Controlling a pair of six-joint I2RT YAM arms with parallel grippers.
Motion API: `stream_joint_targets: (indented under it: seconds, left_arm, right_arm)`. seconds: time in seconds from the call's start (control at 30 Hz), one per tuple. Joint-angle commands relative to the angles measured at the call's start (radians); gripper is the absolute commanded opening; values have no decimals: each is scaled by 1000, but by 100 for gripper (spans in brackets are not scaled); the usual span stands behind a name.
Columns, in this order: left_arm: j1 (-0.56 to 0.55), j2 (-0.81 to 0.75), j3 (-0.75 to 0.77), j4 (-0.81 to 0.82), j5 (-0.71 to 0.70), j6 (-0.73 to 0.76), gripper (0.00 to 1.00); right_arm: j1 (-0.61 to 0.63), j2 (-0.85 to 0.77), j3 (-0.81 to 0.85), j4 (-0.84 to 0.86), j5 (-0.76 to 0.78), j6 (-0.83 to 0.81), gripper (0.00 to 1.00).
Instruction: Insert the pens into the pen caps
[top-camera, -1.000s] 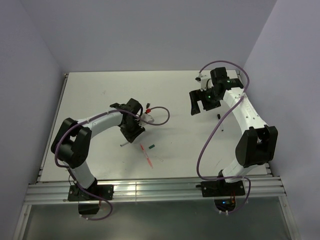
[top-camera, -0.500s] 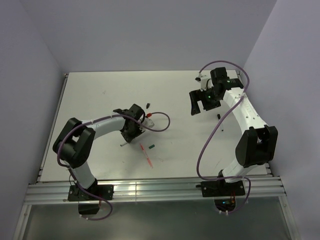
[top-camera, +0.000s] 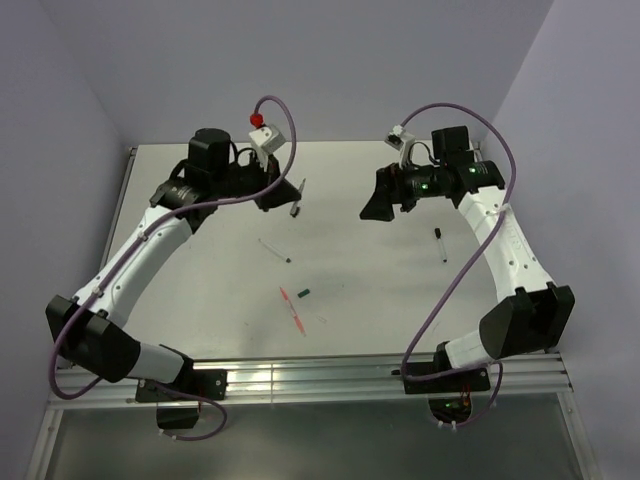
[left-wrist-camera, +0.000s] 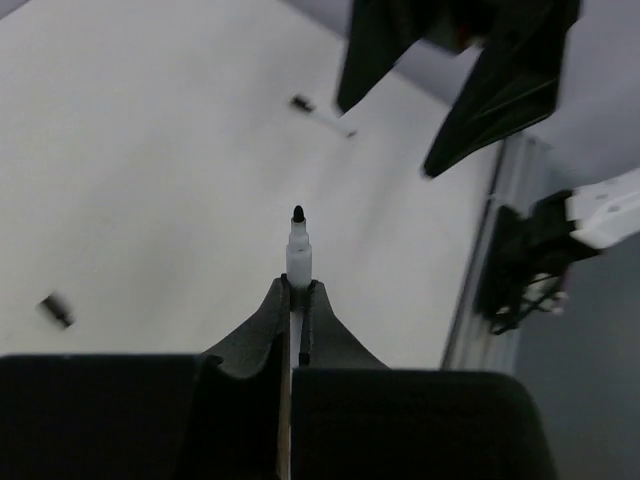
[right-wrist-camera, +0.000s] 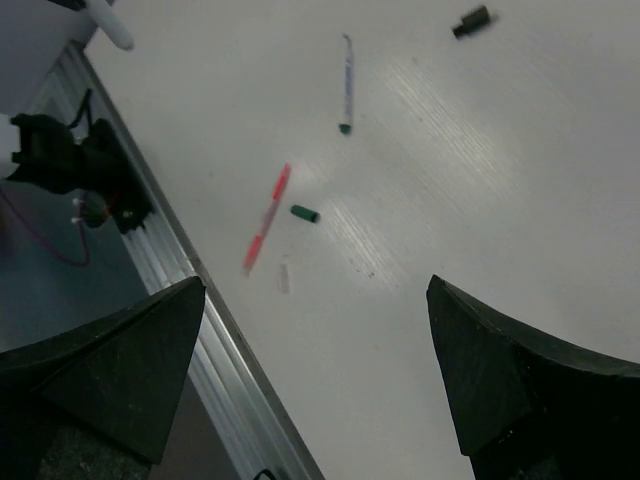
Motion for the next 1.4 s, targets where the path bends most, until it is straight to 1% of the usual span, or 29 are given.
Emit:
stream_joint_targets:
  seconds: [0.0,0.03,0.07,0.1,0.13,0.17,0.2,0.23,0.27,0.3,0.33,0.4,0.43,0.5,0.53,0.57,0.7,0.8,0.83,0.87,0.9,0.97,1.1,1.23,1.33,1.37]
  left_arm:
    - [-8,68,-36,359,285,-387,0]
    - [-6,69,-46,361,294,-460,0]
    - [-5,82,-61,503,291,-527,0]
    - [-6,89,-84,578,299,-590,0]
    - [-5,92,-130,647,322,-687,0]
    - [-3,99,-145,728,324,-715,0]
    - [-3,101,-171,758,325,-733,0]
    - [-2,102,-185,796,333,-788,0]
    - [1,104,-199,871,333,-815,0]
    - [6,104,-216,894,331,-838,0]
    - [9,112,-222,954,337,-885,0]
    - [12,115,-236,999,337,-924,0]
    - [12,116,-240,1020,334,-957,0]
    - [9,121,-278,1127,331,-1011,0]
    - [10,124,-291,1205,328,-1066,0]
    - [9,125,-303,1235,322,-1085,0]
    - [9,132,-329,1292,319,-1126,0]
    - [9,138,-361,1393,321,-1172,0]
    - [9,141,-368,1442,316,-1206,0]
    - [9,141,-372,1450,313,-1214,0]
    - [9,141,-375,1457,308,-1224,0]
    - [9,145,-374,1467,307,-1229,0]
    - [7,147,-391,1500,293,-1252,0]
    - [7,145,-406,1507,285,-1249,0]
    - [7,145,-408,1485,285,-1237,0]
    - [9,145,-409,1485,285,-1235,0]
  right_arm:
    - [59,-64,-24,201,-166,107,100]
    - [76,-65,-33,232,-170,133,99]
    - [90,-67,-44,267,-189,159,99]
    - [114,-78,-70,343,-199,217,99]
    - [125,-79,-81,377,-204,251,99]
    - [139,-85,-102,405,-197,292,98]
    - [165,-88,-112,446,-192,309,98]
    - [177,-88,-124,465,-189,328,98]
    - [190,-87,-145,482,-184,343,98]
    - [202,-85,-159,519,-180,375,97]
    - [219,-85,-173,539,-181,392,97]
    - [231,-79,-202,589,-172,438,96]
    - [239,-76,-210,603,-176,449,94]
    - [245,-55,-205,611,-180,468,92]
    - [246,-50,-204,615,-180,472,90]
    - [248,-42,-201,632,-181,493,89]
    - [253,-35,-201,695,-203,561,87]
    - [253,-33,-213,756,-219,616,85]
    - [253,-30,-219,776,-226,636,83]
    - [254,-27,-231,813,-236,671,82]
    - [256,-22,-234,826,-242,685,77]
    - [257,-15,-234,841,-259,704,73]
    - [263,2,-222,844,-287,713,67]
    - [280,8,-216,844,-292,715,65]
    - [286,19,-207,846,-301,724,60]
    - [286,19,-205,847,-304,725,55]
